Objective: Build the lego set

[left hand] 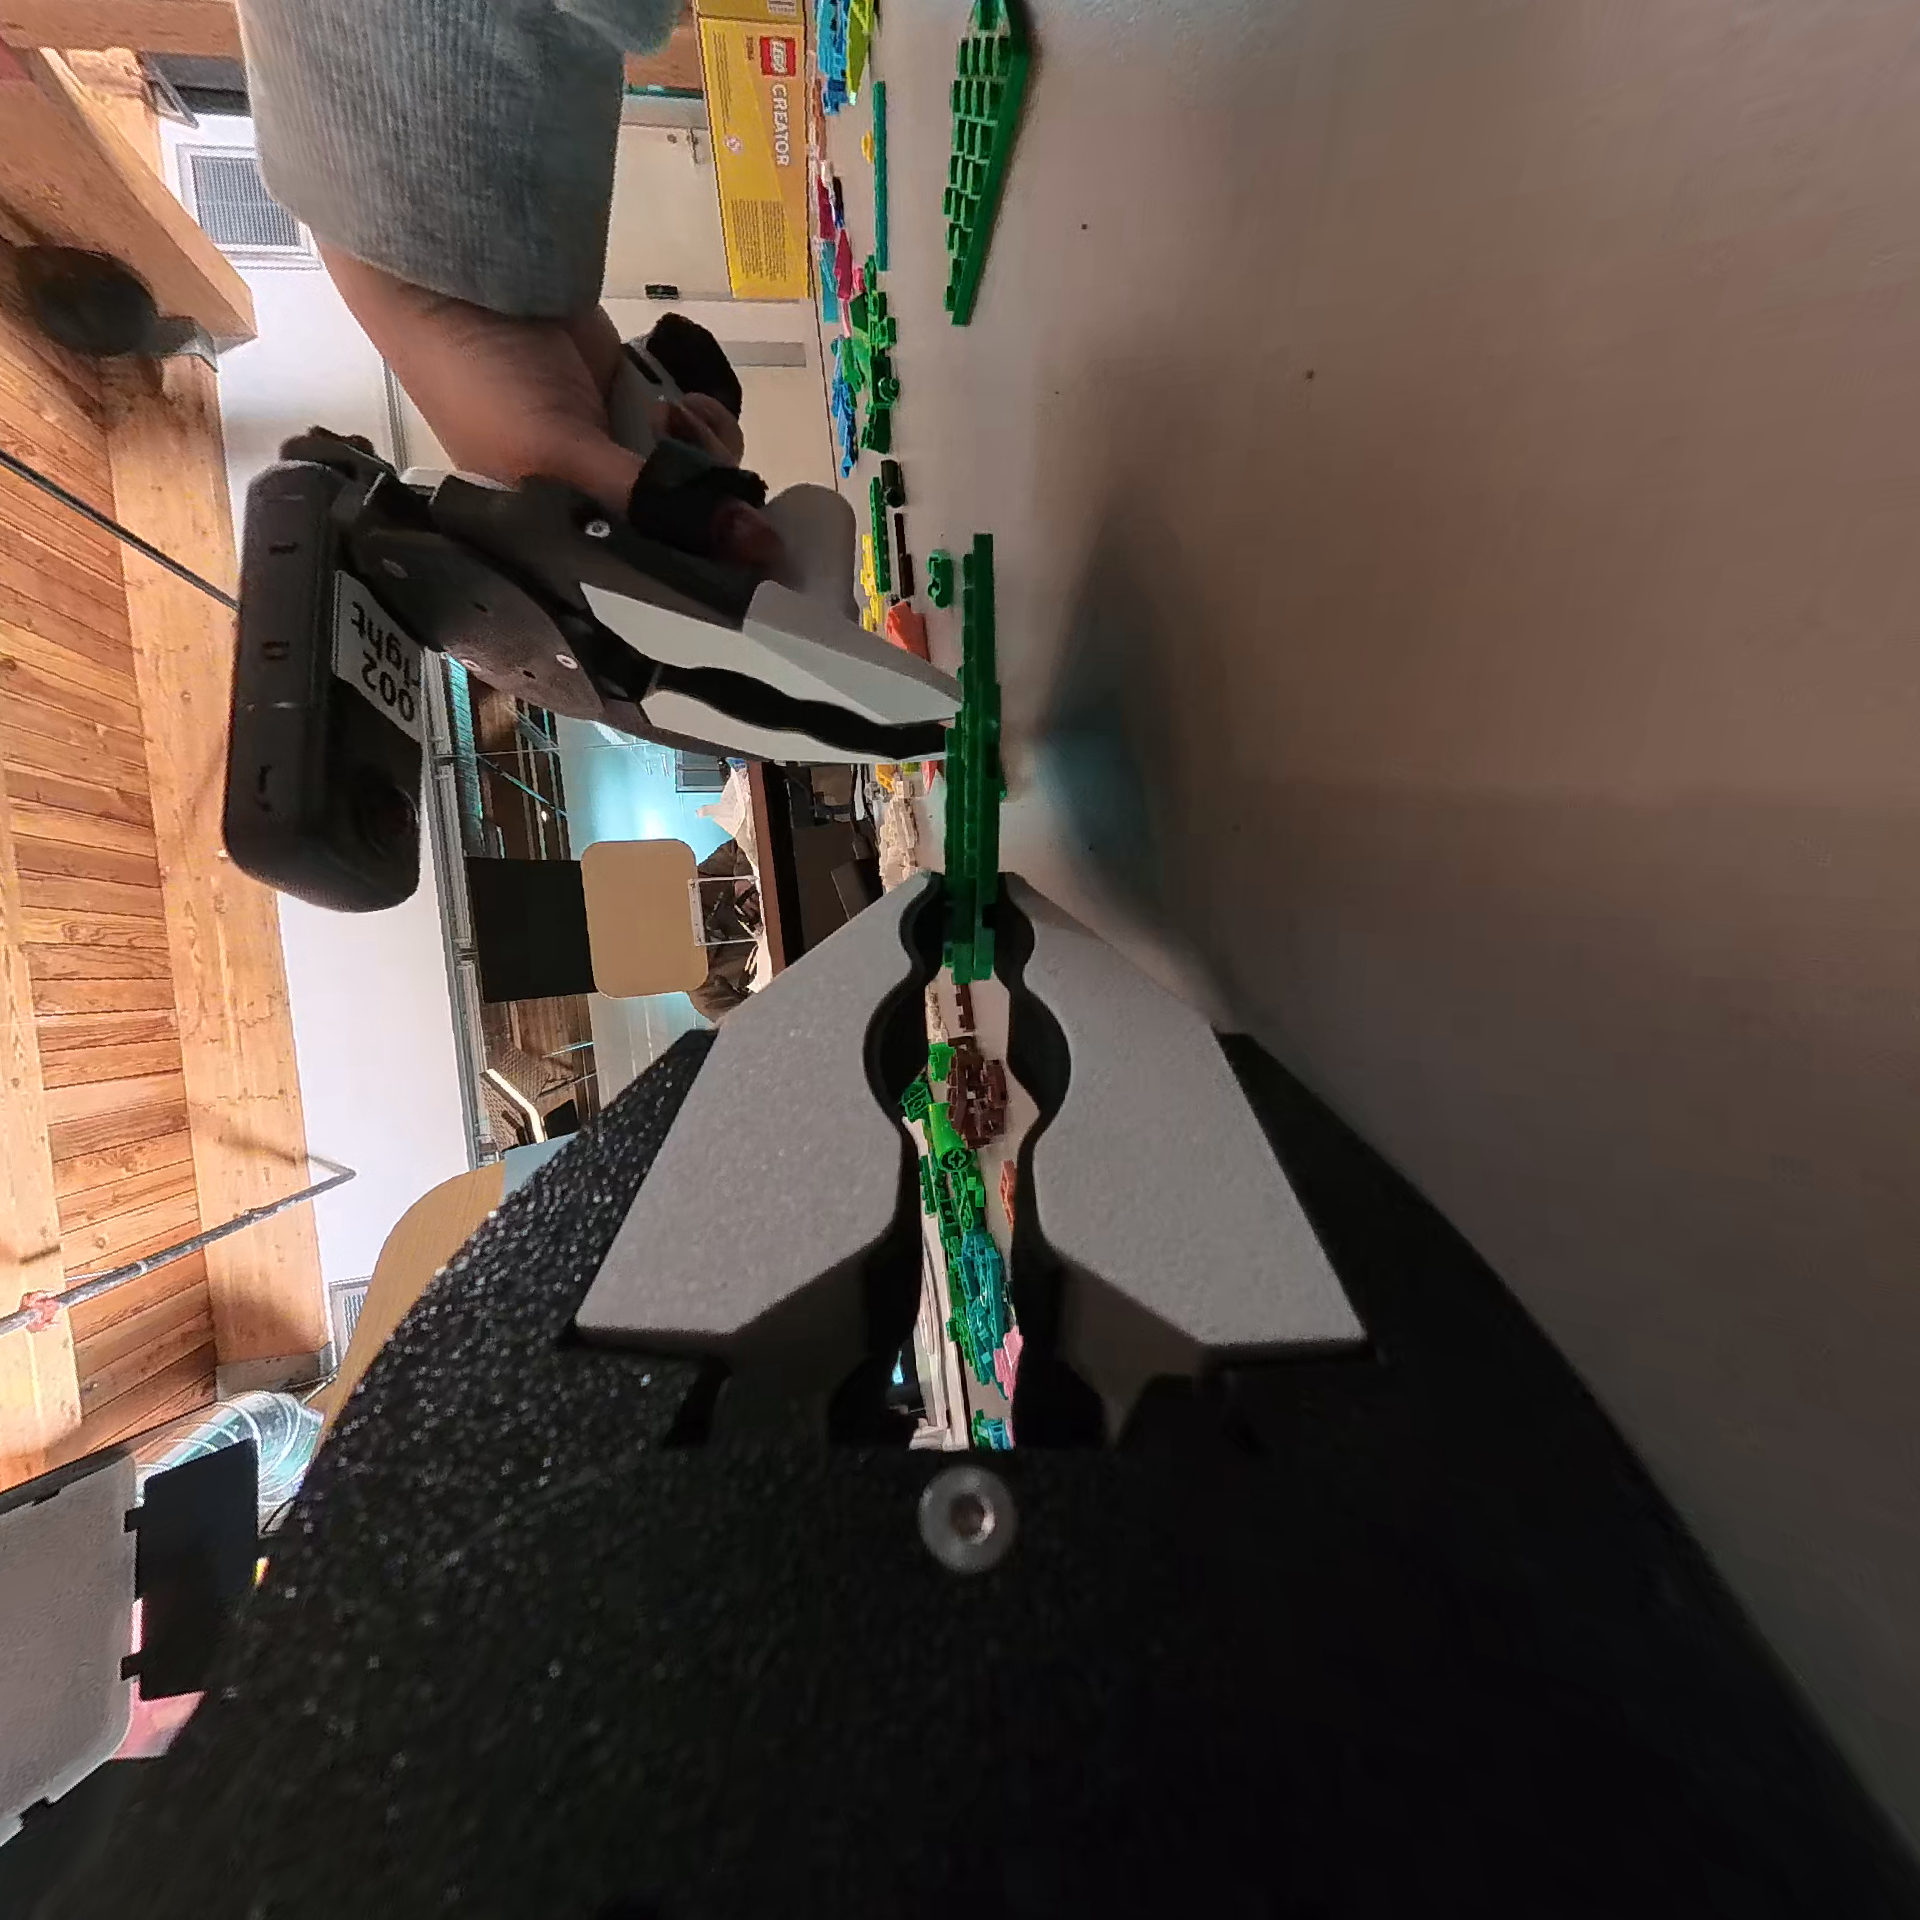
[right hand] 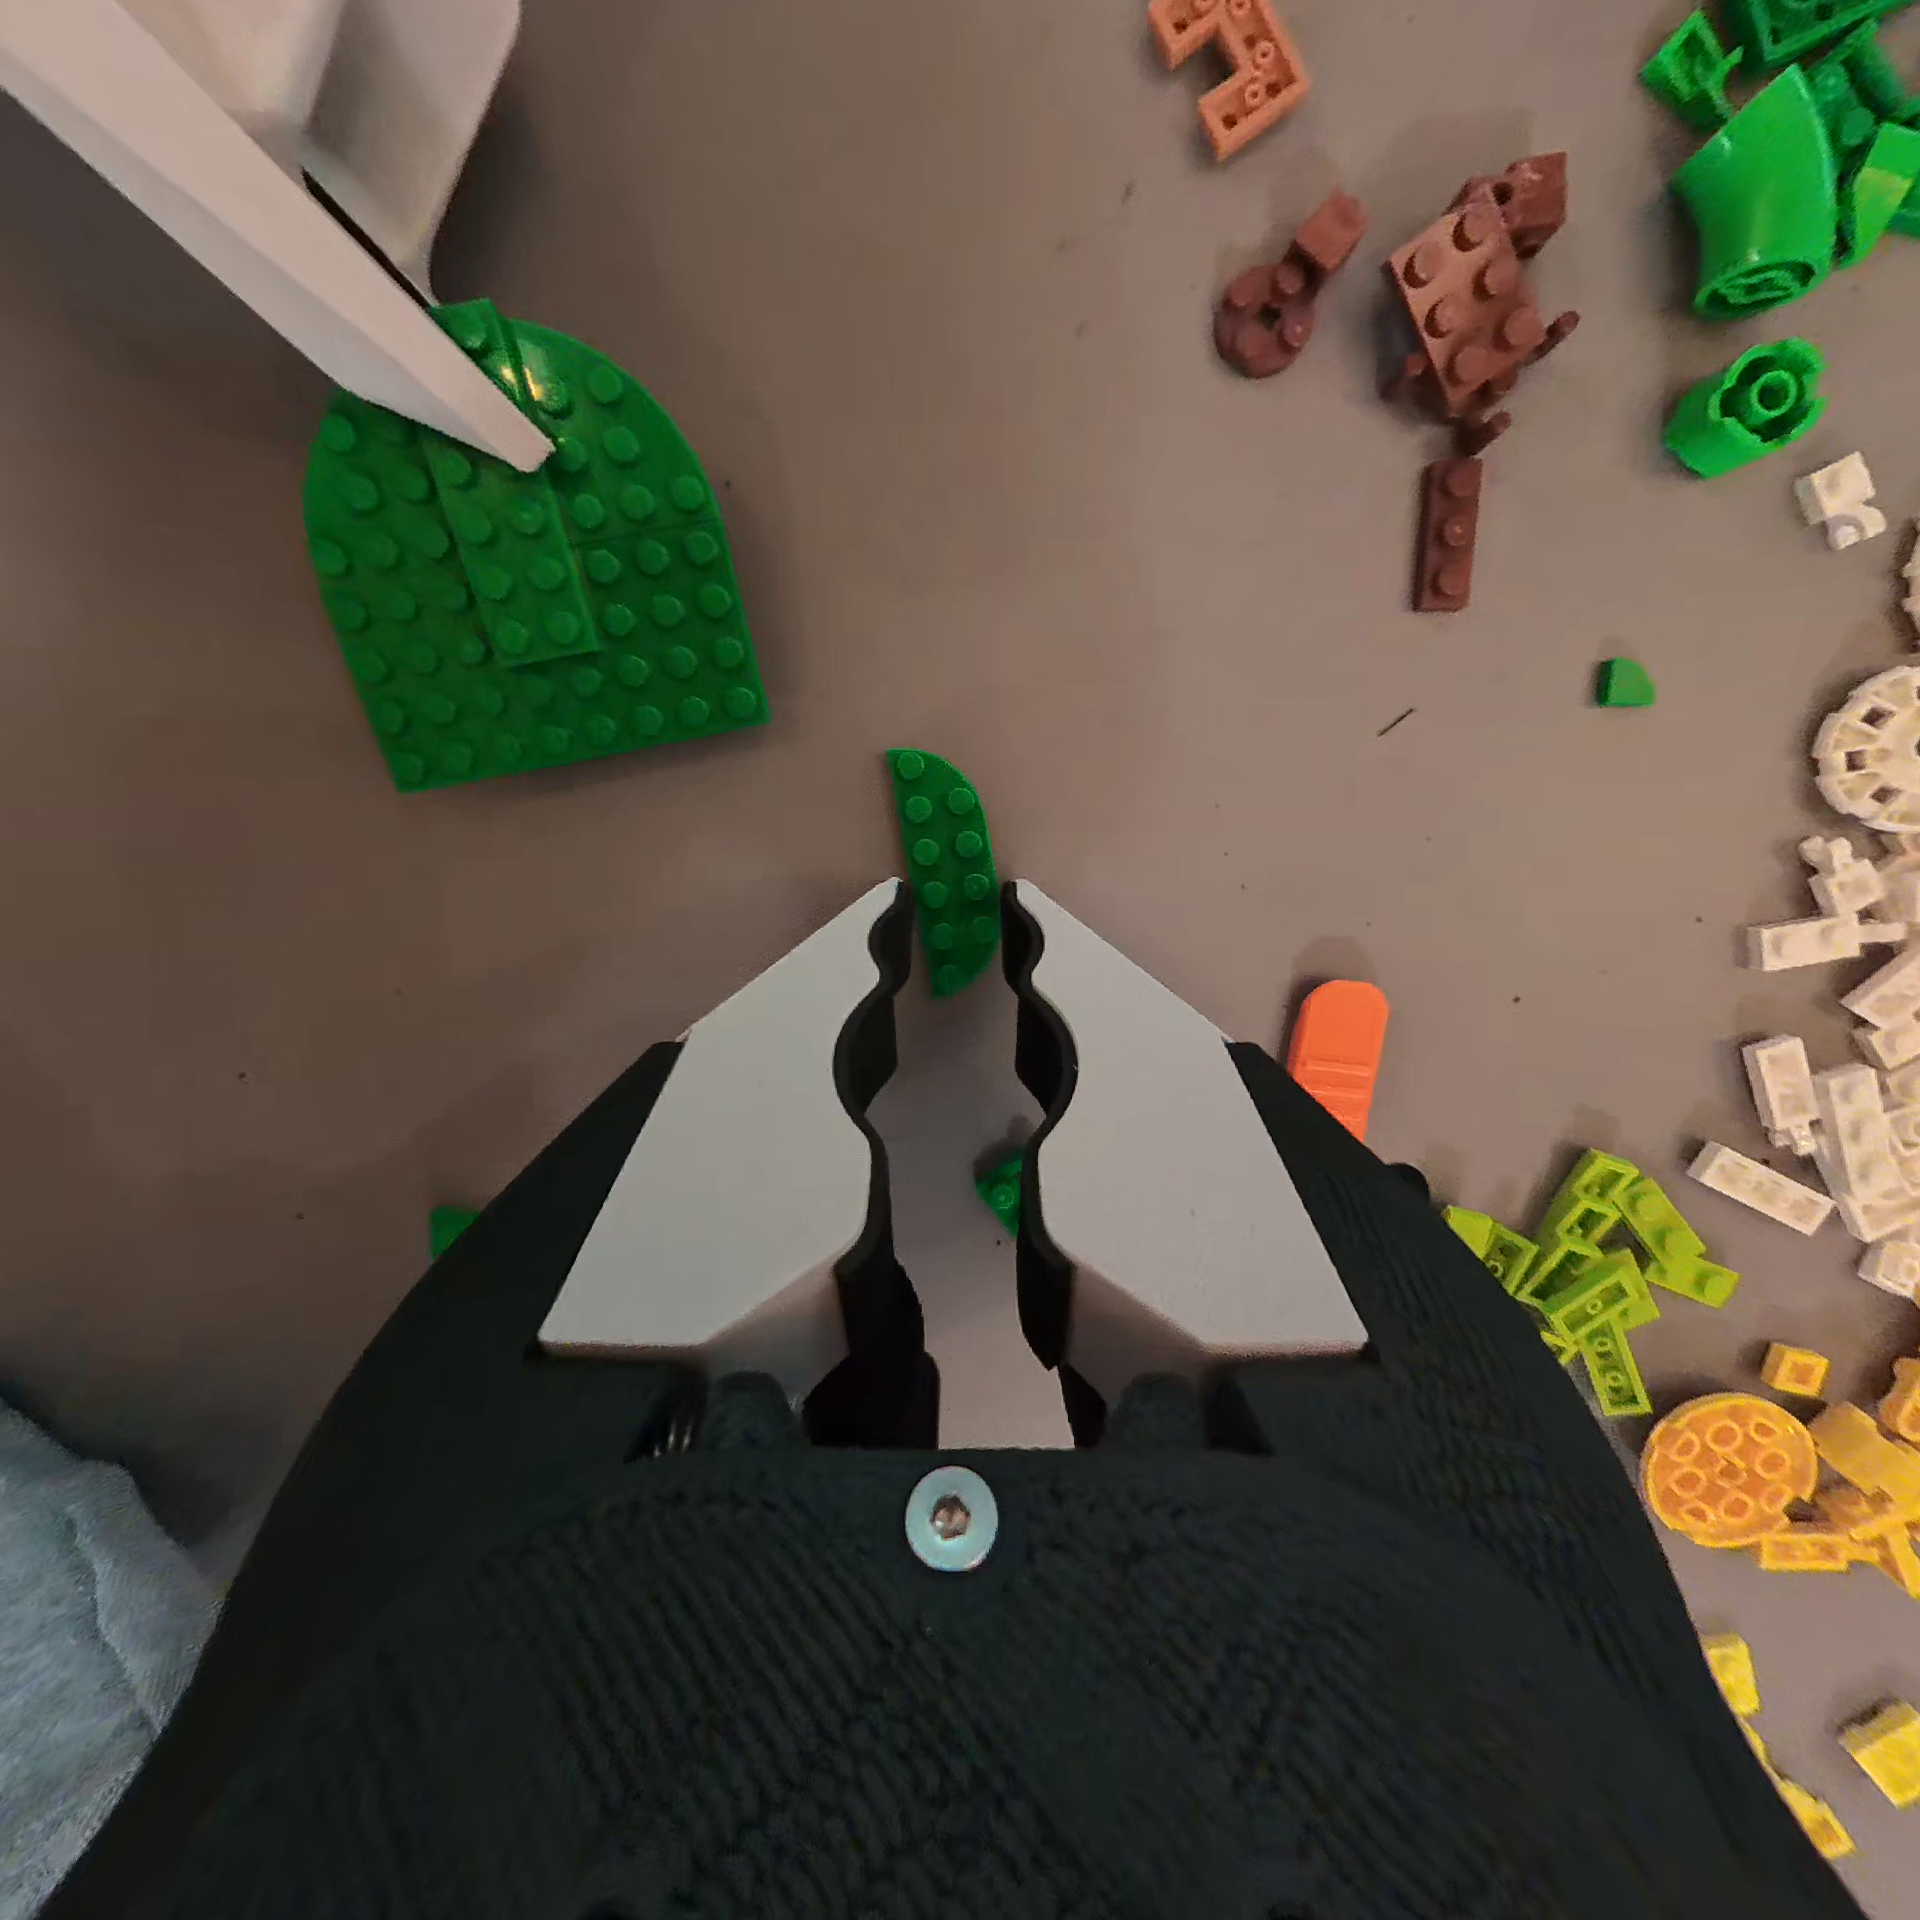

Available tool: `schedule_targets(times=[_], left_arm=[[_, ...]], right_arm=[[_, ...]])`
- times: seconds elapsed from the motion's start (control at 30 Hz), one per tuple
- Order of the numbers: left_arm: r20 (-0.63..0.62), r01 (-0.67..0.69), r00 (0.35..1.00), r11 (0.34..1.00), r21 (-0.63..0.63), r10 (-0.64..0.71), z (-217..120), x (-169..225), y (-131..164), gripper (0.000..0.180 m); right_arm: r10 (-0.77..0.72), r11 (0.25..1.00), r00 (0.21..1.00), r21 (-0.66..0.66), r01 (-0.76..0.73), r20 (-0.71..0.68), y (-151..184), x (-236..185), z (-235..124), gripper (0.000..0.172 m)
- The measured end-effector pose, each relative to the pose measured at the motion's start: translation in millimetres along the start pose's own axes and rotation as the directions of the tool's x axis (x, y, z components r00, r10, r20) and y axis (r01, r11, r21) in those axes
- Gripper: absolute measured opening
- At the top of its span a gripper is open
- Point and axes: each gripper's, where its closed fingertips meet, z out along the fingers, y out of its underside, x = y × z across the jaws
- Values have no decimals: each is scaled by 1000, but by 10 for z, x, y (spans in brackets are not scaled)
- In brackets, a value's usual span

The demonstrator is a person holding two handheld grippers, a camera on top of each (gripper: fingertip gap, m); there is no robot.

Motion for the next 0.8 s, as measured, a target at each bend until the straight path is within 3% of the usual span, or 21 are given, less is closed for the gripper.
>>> schedule_targets(times=[0.43, 0.8], left_arm=[[34, -17, 999, 1000, -15, 17, 2, -32, 33, 5], [124, -53, 990, 997, -60, 60, -5, -148, 107, 5]], right_arm=[[-28, 1000, 995, -1, 28, -97, 54, 30, -74, 15], [-96, 994, 978, 27, 103, -186, -183, -94, -346, 14]])
